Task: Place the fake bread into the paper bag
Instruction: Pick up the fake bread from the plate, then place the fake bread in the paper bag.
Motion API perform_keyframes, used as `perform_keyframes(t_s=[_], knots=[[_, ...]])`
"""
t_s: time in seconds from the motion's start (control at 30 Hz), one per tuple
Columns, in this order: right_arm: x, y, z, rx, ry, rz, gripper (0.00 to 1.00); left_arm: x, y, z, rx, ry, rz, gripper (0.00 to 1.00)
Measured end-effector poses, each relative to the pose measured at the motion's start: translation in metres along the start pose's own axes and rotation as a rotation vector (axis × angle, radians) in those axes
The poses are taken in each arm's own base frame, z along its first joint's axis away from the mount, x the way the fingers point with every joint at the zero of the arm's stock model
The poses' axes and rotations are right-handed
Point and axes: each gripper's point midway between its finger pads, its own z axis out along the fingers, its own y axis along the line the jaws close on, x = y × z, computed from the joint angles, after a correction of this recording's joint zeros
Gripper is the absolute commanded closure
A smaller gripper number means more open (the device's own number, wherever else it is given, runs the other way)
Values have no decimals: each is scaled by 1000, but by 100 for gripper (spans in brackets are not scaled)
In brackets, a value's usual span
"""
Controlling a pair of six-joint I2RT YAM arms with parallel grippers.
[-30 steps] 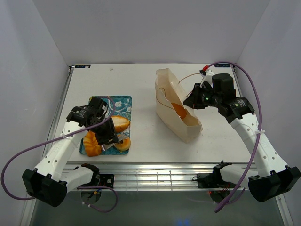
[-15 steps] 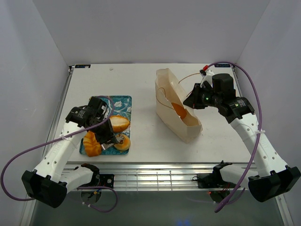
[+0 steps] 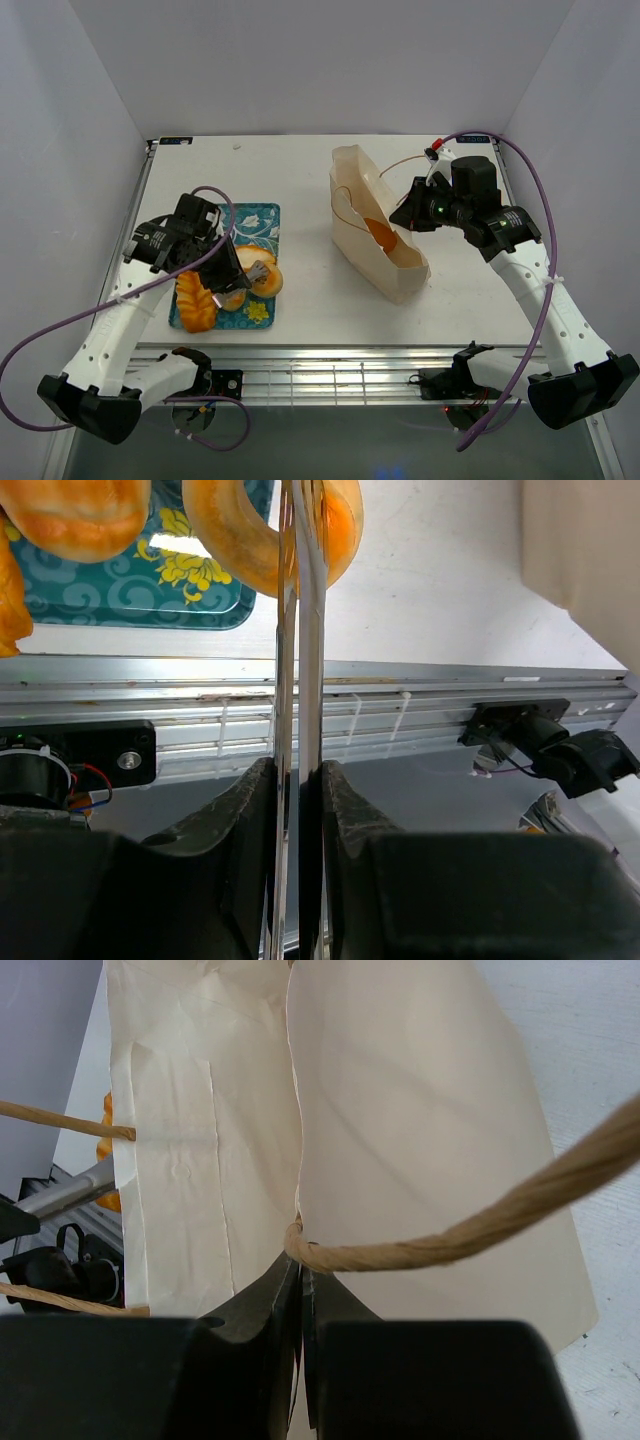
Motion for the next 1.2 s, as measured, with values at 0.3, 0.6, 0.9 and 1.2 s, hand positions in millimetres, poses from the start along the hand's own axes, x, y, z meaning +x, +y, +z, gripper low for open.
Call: perform_keyframes(t_s=[0.3,0.6,0.9,1.2], knots=[[0,0,0,0,0,0,92,-41,-51,-67,151,-194,83,100],[2,2,4,1,13,-6,92,-85,-127,-163,472,-510,225,100],[3,6,8,17,19,-24,92,-100,-187,-184,781,-561,287,100],[4,8,10,28,18,-17,92,-99,-208,-138,902,-420,254,100]])
